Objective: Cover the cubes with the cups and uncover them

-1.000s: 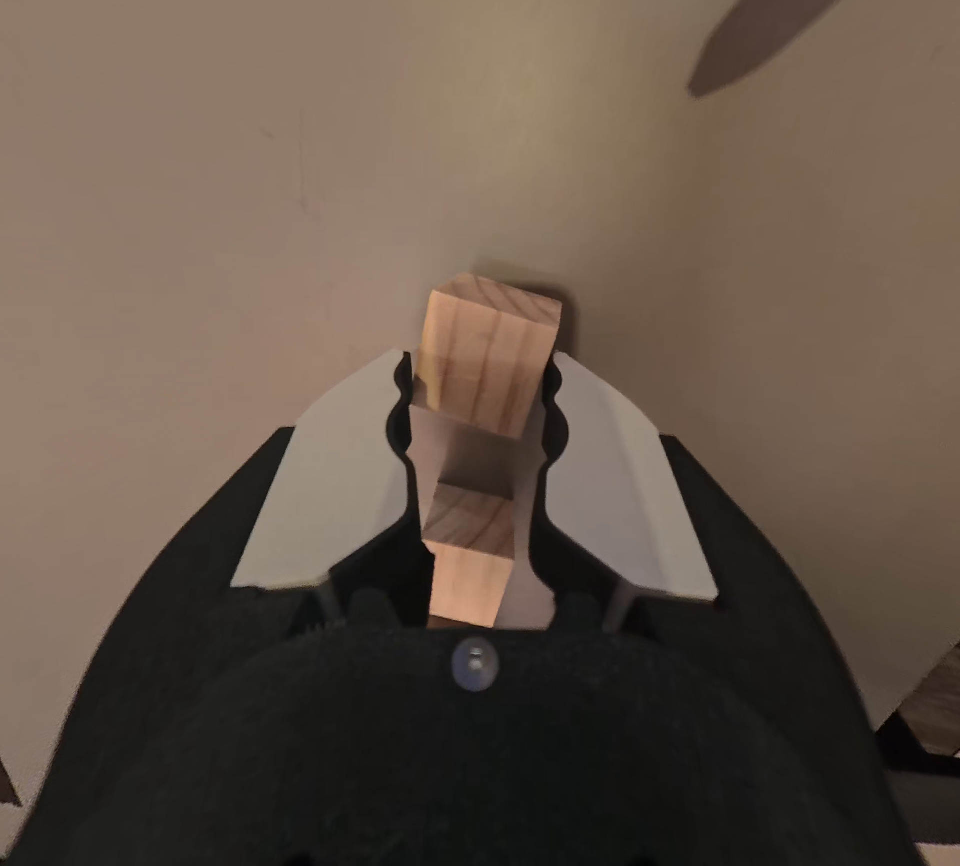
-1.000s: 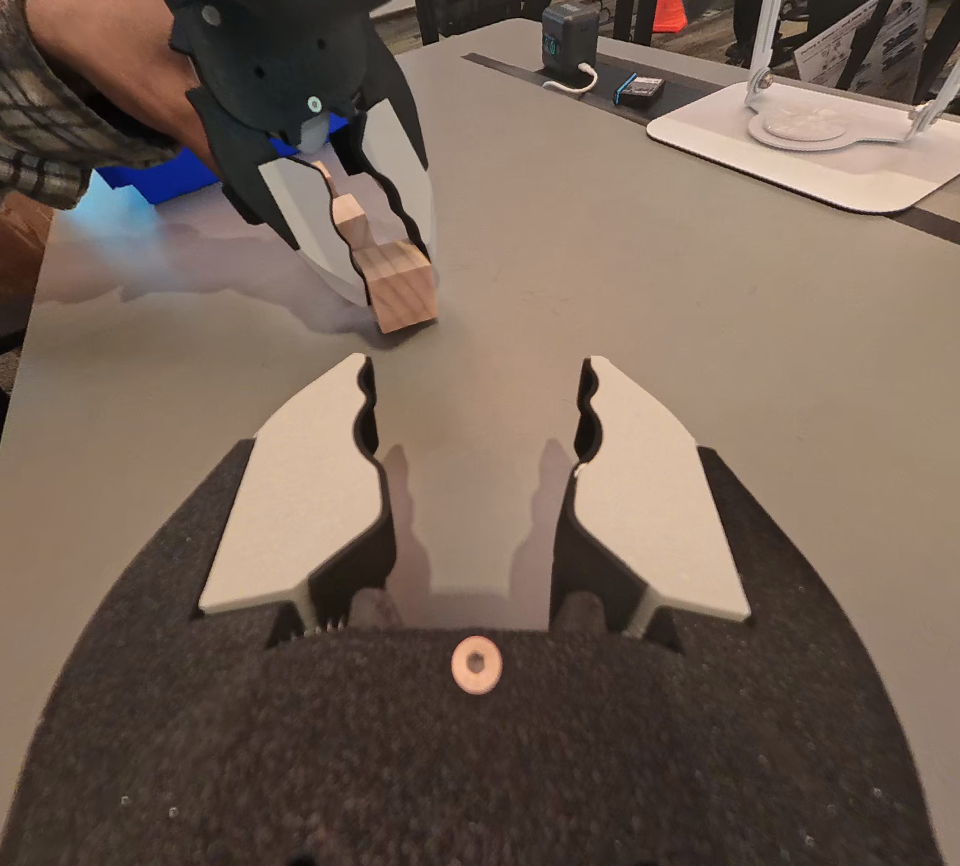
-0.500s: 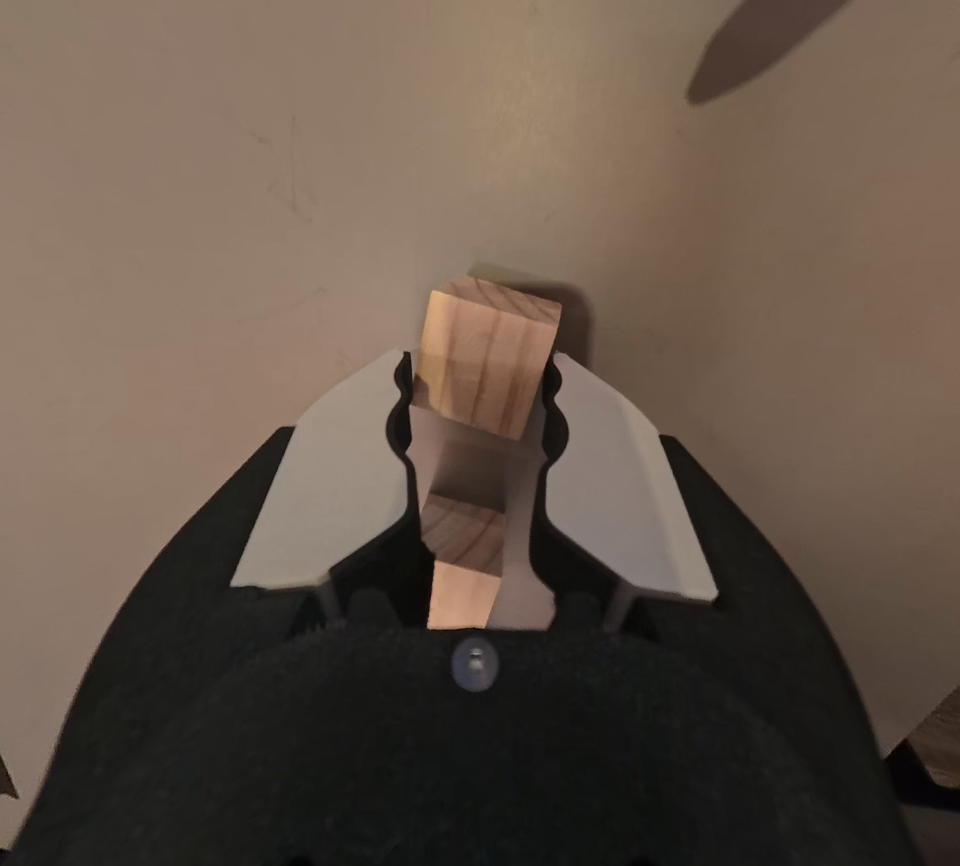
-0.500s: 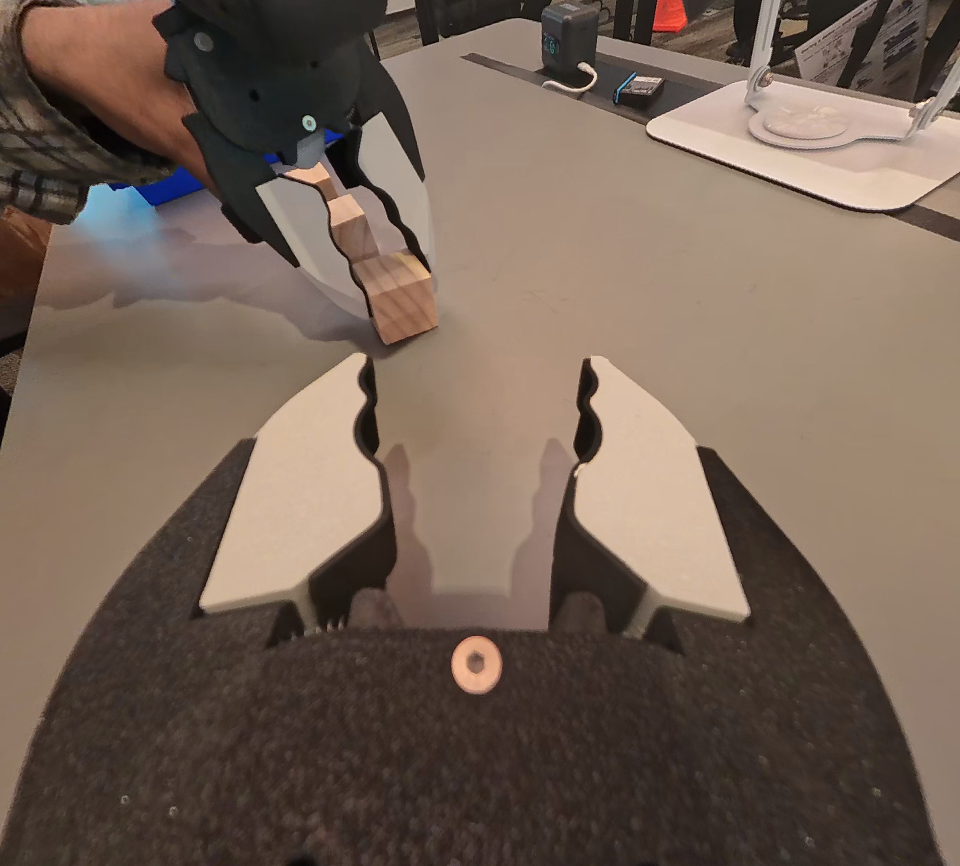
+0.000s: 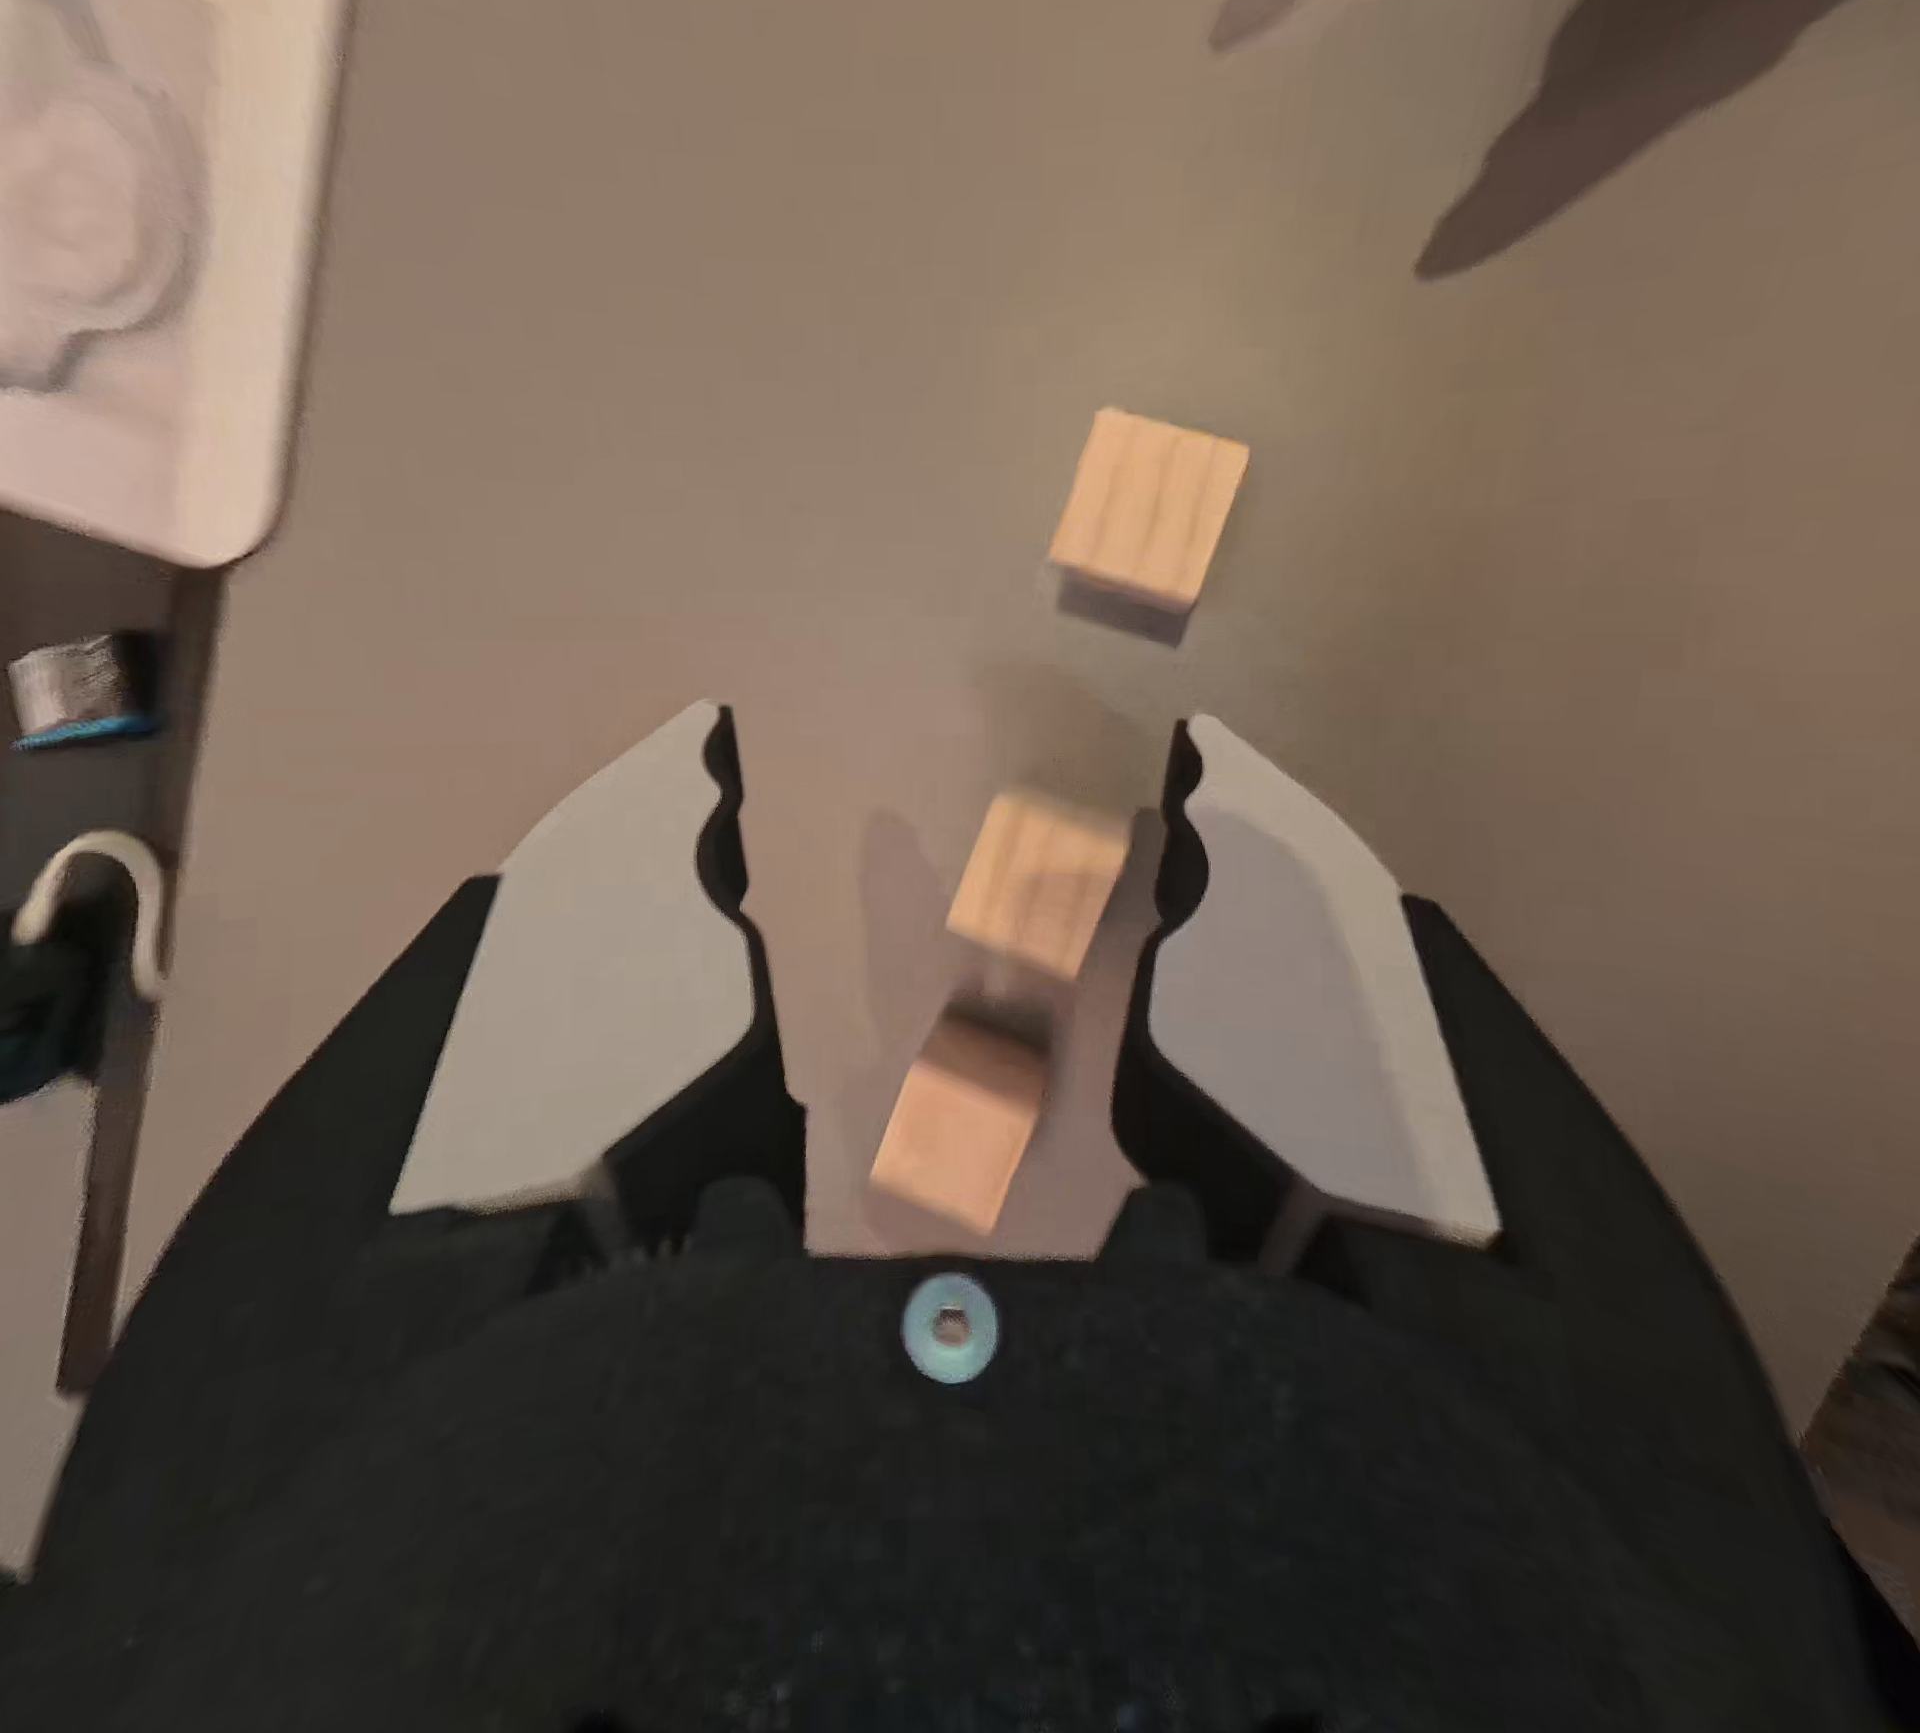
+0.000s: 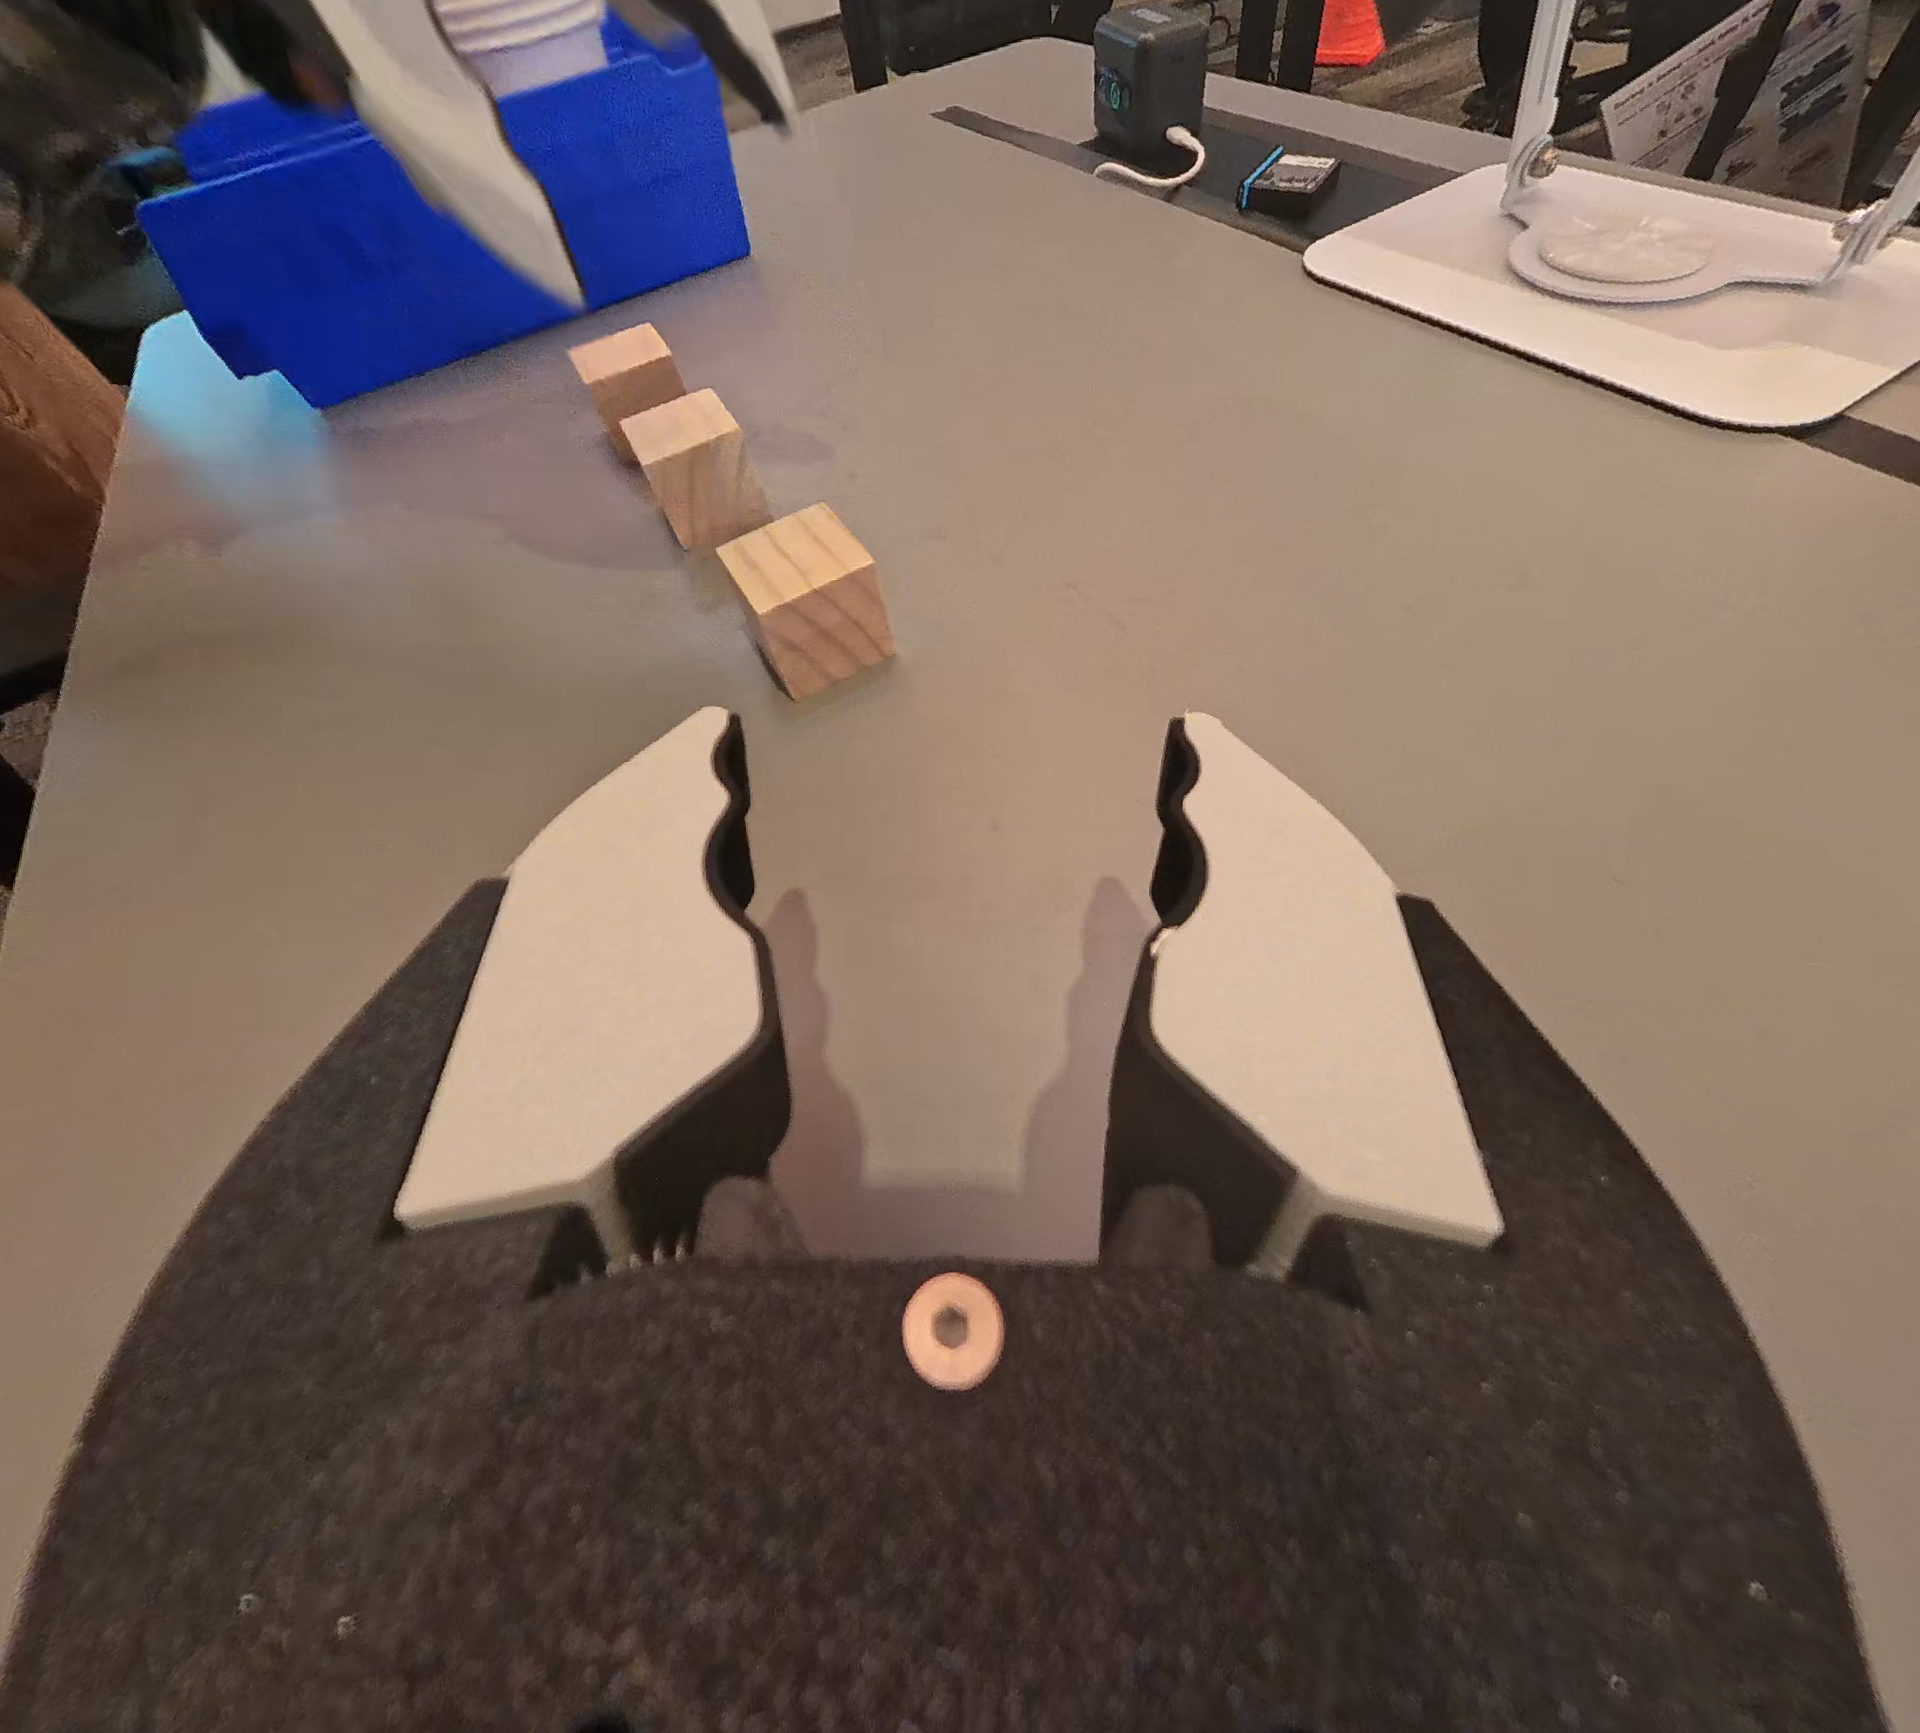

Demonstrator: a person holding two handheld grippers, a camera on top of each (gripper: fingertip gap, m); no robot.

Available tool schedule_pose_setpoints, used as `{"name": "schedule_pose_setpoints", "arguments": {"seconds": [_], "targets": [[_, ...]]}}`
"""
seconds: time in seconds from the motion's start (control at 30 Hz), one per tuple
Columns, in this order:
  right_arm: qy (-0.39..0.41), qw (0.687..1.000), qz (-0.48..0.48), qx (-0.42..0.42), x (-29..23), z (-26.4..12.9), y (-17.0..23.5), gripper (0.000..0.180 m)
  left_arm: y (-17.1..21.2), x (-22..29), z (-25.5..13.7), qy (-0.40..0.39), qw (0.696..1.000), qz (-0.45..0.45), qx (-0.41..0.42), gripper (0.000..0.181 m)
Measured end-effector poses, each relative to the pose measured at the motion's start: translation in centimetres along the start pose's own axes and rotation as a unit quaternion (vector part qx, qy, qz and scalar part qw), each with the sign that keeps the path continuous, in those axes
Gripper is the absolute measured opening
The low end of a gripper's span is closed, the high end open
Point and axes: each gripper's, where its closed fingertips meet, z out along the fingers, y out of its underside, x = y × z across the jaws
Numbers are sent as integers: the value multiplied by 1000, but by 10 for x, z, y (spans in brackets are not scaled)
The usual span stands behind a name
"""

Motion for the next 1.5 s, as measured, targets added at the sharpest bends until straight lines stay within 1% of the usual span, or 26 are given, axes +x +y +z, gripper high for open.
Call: {"name": "schedule_pose_setpoints", "arguments": {"seconds": [0.07,0.1,0.17,0.27,0.37,0.47,0.53,0.6,0.7,0.83,0.93,1.1,1.2,1.27,1.33,1.4,1.47,1.5], "targets": [[-3,1000,1,3,-1,0,-1,75,18,-20,-45,-24,999,-18,34,73],[-5,1000,2,4,-2,0,-2,75,33,-31,-66,-42,998,-27,41,69],[-7,1000,3,5,-3,0,-2,75,74,-47,-102,-71,996,-43,35,65],[-9,1000,0,1,-5,2,-1,75,151,-62,-138,-107,991,-82,3,63],[-10,1000,-2,-4,-7,4,1,75,222,-63,-156,-116,985,-127,-12,61],[-12,1000,-4,-11,-8,7,4,75,276,-58,-158,-112,982,-147,-30,58],[-12,1000,-4,-18,-8,9,7,75,302,-54,-154,-102,983,-147,-48,57],[-11,1000,-3,-24,-7,10,10,75,318,-51,-147,-91,984,-138,-65,57],[-7,1000,0,-28,-4,10,13,75,332,-49,-135,-74,986,-122,-83,57],[-3,1000,8,-25,0,9,14,75,329,-42,-117,-49,991,-92,-83,57],[-2,1000,11,-28,2,9,15,75,327,-38,-106,-39,992,-63,-100,57],[-4,999,10,-33,1,11,18,75,334,-38,-91,-36,989,-33,-141,58],[-7,999,10,-33,0,11,18,75,346,-37,-79,-30,983,-25,-177,58],[-9,999,11,-31,0,11,17,75,355,-37,-69,-34,978,-13,-205,52],[-9,999,15,-27,1,10,16,75,356,-37,-69,-37,974,4,-223,51],[-11,1000,21,-20,2,8,14,75,357,-34,-74,-25,970,-9,-243,51],[-13,1000,24,-11,2,5,10,75,350,-38,-89,-31,968,-20,-249,50],[-14,1000,23,-5,1,3,7,75,340,-41,-99,-36,970,-32,-238,50]]}}
